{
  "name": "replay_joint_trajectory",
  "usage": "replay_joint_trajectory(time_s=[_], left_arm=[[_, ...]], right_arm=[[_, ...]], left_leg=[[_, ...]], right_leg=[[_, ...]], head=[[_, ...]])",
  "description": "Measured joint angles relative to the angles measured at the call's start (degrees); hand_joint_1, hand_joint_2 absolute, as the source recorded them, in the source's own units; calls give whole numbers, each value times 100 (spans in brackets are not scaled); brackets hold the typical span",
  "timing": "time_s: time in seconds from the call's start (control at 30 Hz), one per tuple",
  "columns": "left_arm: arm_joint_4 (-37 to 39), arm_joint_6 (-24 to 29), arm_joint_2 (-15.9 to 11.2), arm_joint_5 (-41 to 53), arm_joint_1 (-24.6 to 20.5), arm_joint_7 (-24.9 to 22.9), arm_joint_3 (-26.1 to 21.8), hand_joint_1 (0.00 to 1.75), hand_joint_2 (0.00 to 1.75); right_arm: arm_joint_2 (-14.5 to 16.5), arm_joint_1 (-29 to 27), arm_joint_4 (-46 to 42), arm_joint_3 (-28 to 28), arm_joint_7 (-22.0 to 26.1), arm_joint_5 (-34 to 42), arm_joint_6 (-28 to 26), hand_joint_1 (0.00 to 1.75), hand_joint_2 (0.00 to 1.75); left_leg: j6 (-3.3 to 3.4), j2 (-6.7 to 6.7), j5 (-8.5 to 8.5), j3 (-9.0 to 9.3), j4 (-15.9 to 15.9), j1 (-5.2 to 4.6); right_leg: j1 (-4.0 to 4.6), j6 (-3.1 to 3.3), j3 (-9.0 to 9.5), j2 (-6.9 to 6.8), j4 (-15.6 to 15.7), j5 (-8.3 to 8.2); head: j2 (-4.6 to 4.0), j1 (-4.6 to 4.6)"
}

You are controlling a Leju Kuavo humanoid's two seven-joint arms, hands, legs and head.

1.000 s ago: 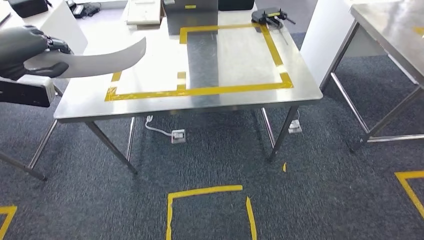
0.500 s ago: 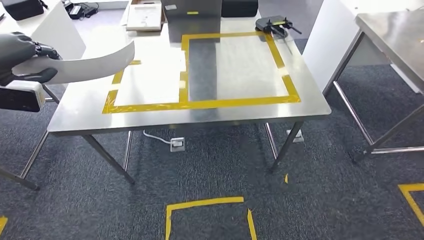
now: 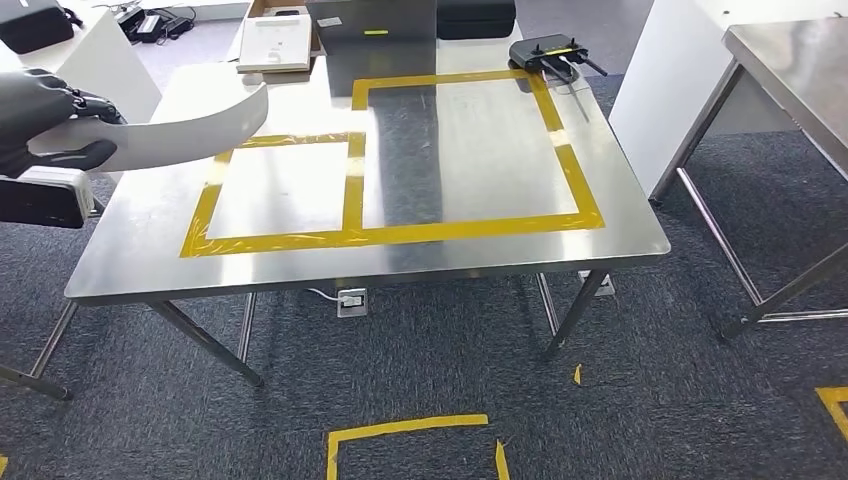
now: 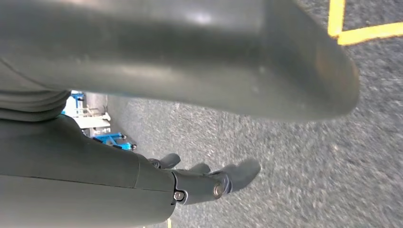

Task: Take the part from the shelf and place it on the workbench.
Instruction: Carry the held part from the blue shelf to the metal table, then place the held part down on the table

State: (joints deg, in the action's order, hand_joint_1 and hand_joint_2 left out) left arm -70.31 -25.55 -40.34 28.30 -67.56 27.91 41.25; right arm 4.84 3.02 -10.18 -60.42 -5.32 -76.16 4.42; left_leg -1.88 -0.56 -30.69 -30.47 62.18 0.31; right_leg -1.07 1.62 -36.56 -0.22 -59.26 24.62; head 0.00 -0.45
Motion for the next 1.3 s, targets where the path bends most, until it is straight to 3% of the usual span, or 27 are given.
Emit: replay_joint_trajectory(time_s=[0.1, 0.17, 0.2, 0.27, 0.33, 0.37, 0.47, 0.53, 0.6, 0.63, 0.67, 0.7, 0.77, 0.83, 0.9, 1.03, 1.2, 1.3], left_arm=[[13, -21, -7, 5, 0, -1, -16, 175, 175], [34, -41, -5, 10, 1, -9, -17, 175, 175], [45, -45, -5, 10, -5, -13, -21, 175, 175], [63, -54, -10, 3, -22, -13, -40, 175, 175], [77, -68, -22, -8, -41, -9, -55, 175, 175], [80, -79, -31, -10, -47, -9, -60, 175, 175], [68, -107, -56, -20, -52, -22, -96, 175, 175], [60, -126, -57, -32, -48, -94, -124, 175, 175], [96, -123, -55, -6, -13, -252, -143, 175, 175], [167, -90, -50, 42, 4, -365, -151, 175, 175], [317, -12, -39, 130, 0, -476, -163, 175, 175], [570, 116, -14, 260, -35, -577, -179, 175, 175], [1357, 462, 114, 545, -232, -800, -216, 175, 175], [2324, 823, 349, 787, -522, -1072, -243, 175, 175], [3154, 1141, 619, 923, -724, -1307, -257, 175, 175], [4208, 1559, 1053, 987, -804, -1676, -286, 175, 175], [4873, 1991, 1350, 1093, -781, -2032, -328, 175, 175], [5081, 2306, 1433, 1043, -649, -1988, -413, 175, 175]], right_arm=[[-1, 3, -3, 1, -1, -7, 1, 0, 0], [-1, 4, -4, 1, -1, -12, 3, 0, 0], [-1, 5, -4, 1, -1, -14, 5, 0, 0], [3, 7, -3, 1, -1, -15, 14, 0, 0], [10, 13, -5, 1, 0, -17, 26, 0, 0], [11, 17, -7, 1, -11, -19, 30, 0, 0], [1, 27, -15, 1, -74, -17, 33, 0, 0], [-4, 45, -19, 2, -91, -15, 32, 0, 0], [-5, 57, -20, 3, -84, -14, 32, 0, 0], [-7, 52, -20, 3, -83, -16, 34, 0, 0], [-6, 43, -20, 3, -84, -27, 39, 0, 0], [-5, 34, -20, 3, -84, -44, 44, 0, 0], [-4, 22, -20, 5, -84, -89, 51, 0, 0], [-2, 26, -20, 10, -81, -121, 52, 0, 0], [1, 32, -20, 15, -91, -136, 50, 0, 0], [4, 82, -20, 19, -102, -152, 48, 0, 0], [8, 91, -20, 20, -102, -171, 47, 0, 0], [8, 91, -20, 20, -101, -142, 47, 0, 0]], left_leg=[[-43, 19, -346, -689, 1019, 6], [-36, 20, -455, -981, 1204, 4], [-16, 21, -330, -997, 1029, -2], [67, 23, 288, -861, 285, -32], [136, 20, 735, -748, -282, -82], [160, 16, 811, -727, -393, -100], [222, 11, 793, -578, -468, -67], [267, 15, 769, -482, -497, -37], [298, 13, 709, -448, -492, -36], [302, 12, 674, -432, -483, -36], [298, 10, 636, -410, -469, -36], [287, 12, 595, -383, -448, -34], [248, 17, 507, -333, -389, -25], [190, 9, 445, -332, -337, -26], [149, -6, 434, -340, -315, -46], [225, 24, 436, -290, -371, -71], [161, 64, 427, -249, -428, -73], [108, 64, 433, -243, -439, -72]], right_leg=[[10, 49, 175, 13, 16, 145], [23, 54, 313, 30, 16, 260], [30, 54, 394, 40, 16, 321], [38, 44, 548, 55, 17, 443], [48, -4, 634, 72, 24, 546], [54, -37, 658, 76, 15, 568], [73, -122, 678, 68, -86, 561], [68, -170, 425, 60, -536, 617], [57, -218, -50, 54, -1216, 870], [54, -237, -256, 53, -1438, 991], [51, -246, -382, 52, -1491, 1012], [47, -249, -403, 51, -1342, 876], [41, -237, -231, 45, -657, 364], [55, -186, -83, 36, -140, 120], [62, -130, -51, 25, -38, 91], [62, -108, -7, 28, -26, 15], [66, -61, 1, 52, -27, 33], [67, -57, 2, 48, -27, 35]], head=[[0, -10], [0, -11], [0, -11], [0, -11], [0, -12], [0, -12], [0, -8], [0, 8], [0, 18], [0, 18], [0, 19], [0, 19], [0, 16], [0, 15], [0, 12], [0, -3], [0, -3], [0, -2]])
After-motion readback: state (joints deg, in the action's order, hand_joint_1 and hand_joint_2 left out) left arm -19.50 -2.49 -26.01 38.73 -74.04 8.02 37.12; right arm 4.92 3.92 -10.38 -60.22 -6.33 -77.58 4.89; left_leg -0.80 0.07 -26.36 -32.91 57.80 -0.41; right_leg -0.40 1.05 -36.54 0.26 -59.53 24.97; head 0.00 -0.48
